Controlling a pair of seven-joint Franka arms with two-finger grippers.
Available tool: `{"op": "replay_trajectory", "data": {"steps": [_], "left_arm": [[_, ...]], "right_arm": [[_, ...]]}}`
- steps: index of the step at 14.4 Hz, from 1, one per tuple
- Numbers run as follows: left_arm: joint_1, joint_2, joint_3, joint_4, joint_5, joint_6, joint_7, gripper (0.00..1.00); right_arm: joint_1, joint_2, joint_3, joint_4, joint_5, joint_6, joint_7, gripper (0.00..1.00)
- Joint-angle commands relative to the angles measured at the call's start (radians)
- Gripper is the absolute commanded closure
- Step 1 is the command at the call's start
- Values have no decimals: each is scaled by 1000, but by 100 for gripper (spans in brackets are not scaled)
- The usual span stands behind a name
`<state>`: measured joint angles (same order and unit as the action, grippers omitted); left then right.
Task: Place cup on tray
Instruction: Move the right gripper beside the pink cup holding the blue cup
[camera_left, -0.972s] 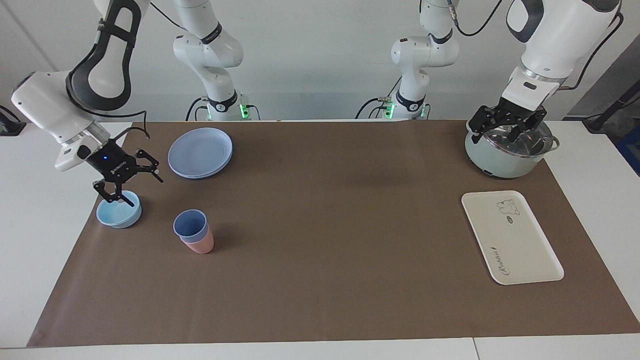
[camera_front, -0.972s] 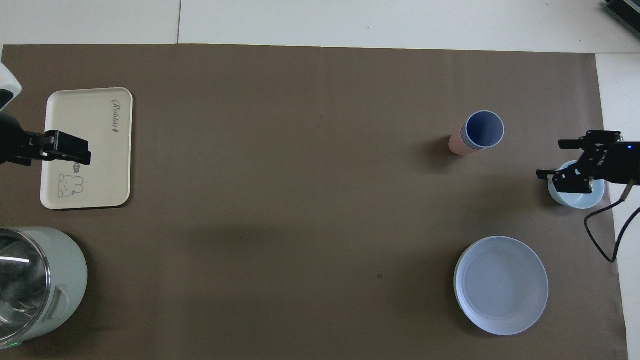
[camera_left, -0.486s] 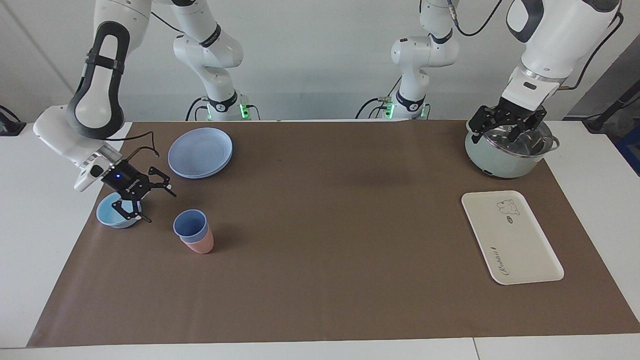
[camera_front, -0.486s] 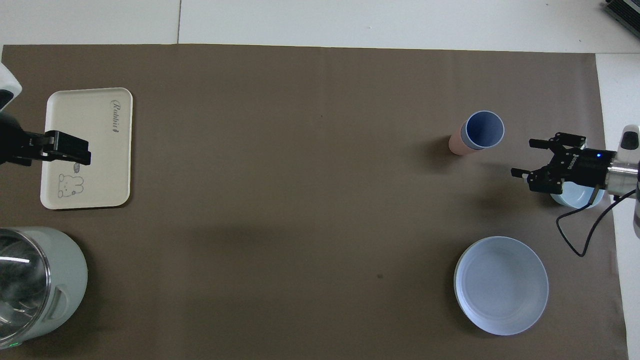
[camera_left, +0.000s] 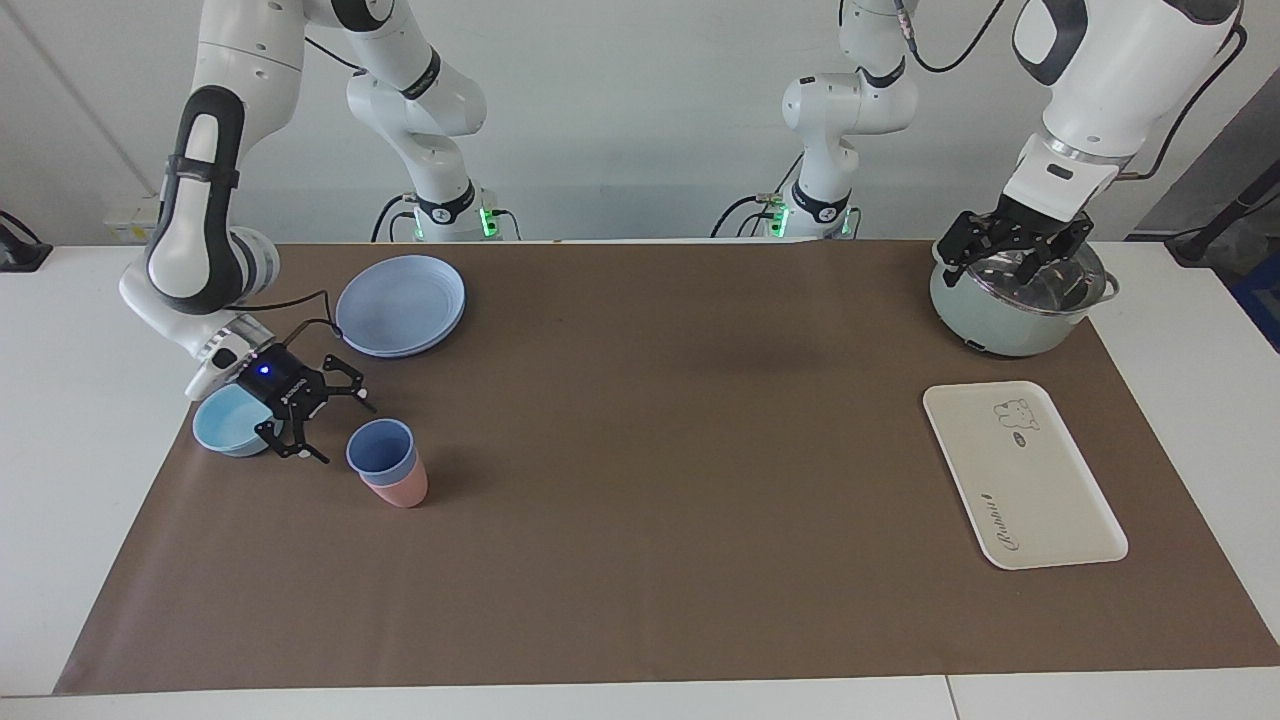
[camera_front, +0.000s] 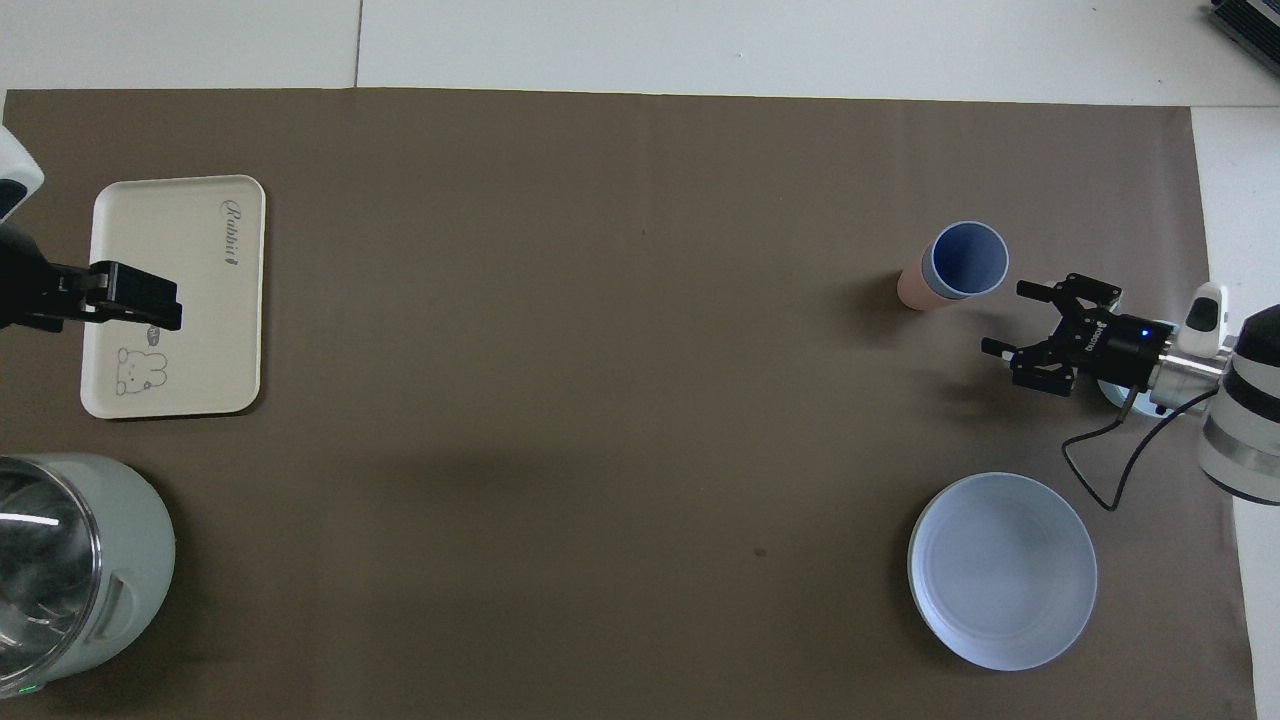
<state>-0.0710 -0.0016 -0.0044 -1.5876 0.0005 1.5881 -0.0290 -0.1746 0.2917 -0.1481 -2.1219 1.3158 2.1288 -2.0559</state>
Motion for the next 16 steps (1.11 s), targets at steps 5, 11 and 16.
{"op": "replay_trajectory", "data": {"steps": [5,11,16], "left_arm": [[-4,-29,-3,-26,-14,-14,-3,0],[7,-28,-8,-35,-94,78,3,0],[24,-24,-2,-43,-200,114,3,0]], "right_arm": [[43,26,7,3,173,5,-101,0],[66,43,8,10,246,16,-141,0],[79,58,8,17,318,16,-176,0]]}}
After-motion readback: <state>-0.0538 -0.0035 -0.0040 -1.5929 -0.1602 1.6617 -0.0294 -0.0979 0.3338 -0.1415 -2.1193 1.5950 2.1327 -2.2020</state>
